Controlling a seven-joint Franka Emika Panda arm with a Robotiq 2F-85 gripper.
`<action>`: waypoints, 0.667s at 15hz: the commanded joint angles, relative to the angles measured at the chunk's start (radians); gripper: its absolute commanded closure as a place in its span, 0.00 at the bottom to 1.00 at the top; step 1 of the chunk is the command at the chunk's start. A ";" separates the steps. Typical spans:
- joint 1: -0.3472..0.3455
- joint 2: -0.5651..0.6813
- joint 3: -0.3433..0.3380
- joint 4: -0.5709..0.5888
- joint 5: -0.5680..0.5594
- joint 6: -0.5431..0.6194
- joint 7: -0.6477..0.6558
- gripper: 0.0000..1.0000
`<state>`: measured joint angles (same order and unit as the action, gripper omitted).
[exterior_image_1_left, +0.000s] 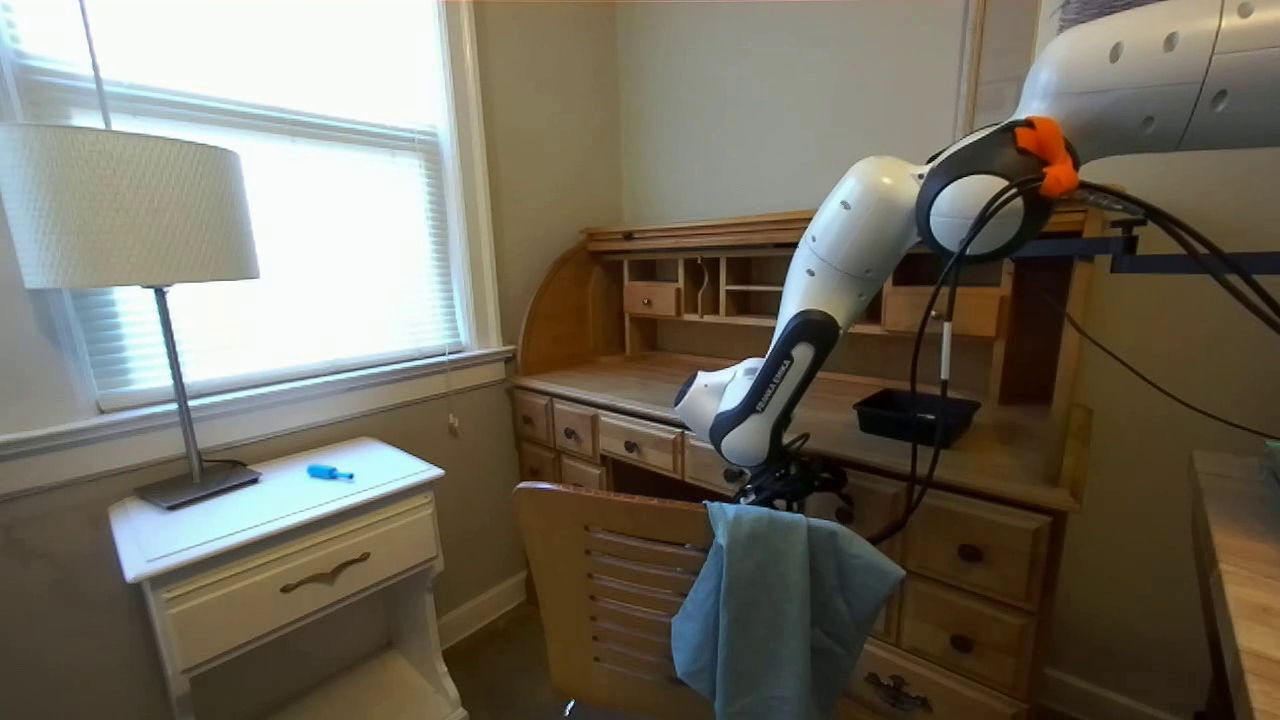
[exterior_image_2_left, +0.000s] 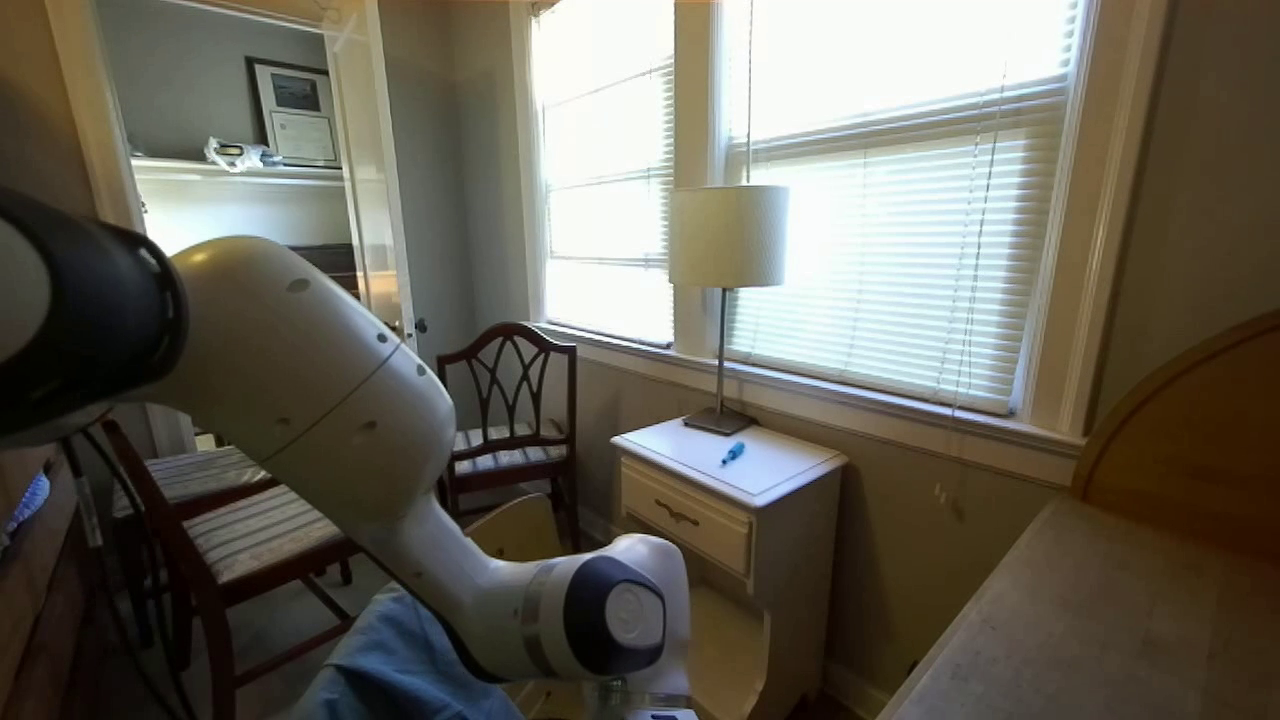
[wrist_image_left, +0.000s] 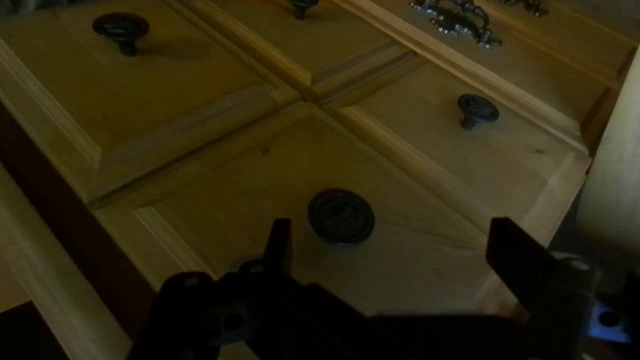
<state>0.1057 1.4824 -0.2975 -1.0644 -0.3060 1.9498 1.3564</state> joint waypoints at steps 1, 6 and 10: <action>-0.025 0.018 0.006 0.043 0.016 -0.026 0.049 0.02; -0.029 0.008 0.015 0.018 0.008 -0.021 0.086 0.18; -0.031 0.002 0.019 -0.005 0.005 -0.021 0.101 0.11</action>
<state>0.0857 1.4844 -0.2904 -1.0628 -0.3053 1.9424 1.4318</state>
